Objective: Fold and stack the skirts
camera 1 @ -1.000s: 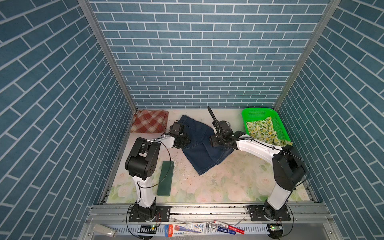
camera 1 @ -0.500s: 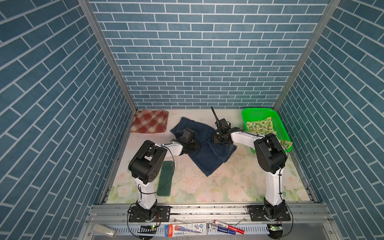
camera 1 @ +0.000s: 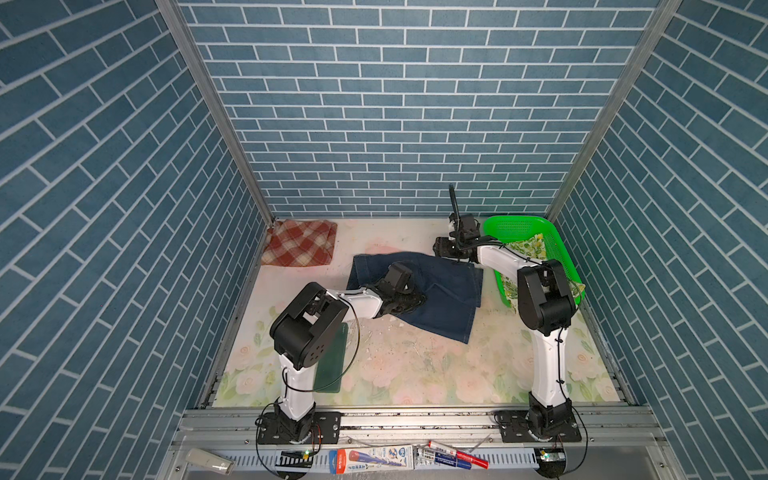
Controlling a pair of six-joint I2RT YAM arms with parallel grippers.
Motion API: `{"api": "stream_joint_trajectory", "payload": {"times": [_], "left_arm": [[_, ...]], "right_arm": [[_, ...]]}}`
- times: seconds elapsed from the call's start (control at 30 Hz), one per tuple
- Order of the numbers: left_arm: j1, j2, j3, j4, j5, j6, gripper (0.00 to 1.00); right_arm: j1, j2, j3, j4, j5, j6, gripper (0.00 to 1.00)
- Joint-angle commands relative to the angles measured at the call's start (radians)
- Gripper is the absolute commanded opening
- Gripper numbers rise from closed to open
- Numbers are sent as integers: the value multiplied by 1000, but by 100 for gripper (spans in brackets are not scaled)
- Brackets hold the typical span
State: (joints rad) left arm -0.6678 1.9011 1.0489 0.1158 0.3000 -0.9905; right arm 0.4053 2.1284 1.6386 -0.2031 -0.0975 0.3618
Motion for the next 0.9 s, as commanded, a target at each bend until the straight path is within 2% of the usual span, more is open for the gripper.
{"api": "stream_joint_trajectory", "payload": {"times": [0.0, 0.17, 0.37, 0.47, 0.57, 0.87], "left_arm": [[11, -99, -2, -116, -10, 67, 55], [86, -233, -49, -206, -27, 111, 56], [260, -317, -152, -178, 18, 83, 56], [340, -326, -163, -153, 43, 89, 56], [389, -312, -110, -207, 31, 166, 60], [438, -198, 3, -331, -59, 319, 61]], "right_arm": [[0, -154, -42, -2, 4, -48, 70], [1, -313, -189, -31, 83, -45, 69], [11, -500, -398, -38, 124, 0, 69], [28, -573, -477, -55, 137, 1, 69], [42, -633, -548, -66, 149, 4, 69], [50, -737, -697, -98, 151, 29, 70]]}}
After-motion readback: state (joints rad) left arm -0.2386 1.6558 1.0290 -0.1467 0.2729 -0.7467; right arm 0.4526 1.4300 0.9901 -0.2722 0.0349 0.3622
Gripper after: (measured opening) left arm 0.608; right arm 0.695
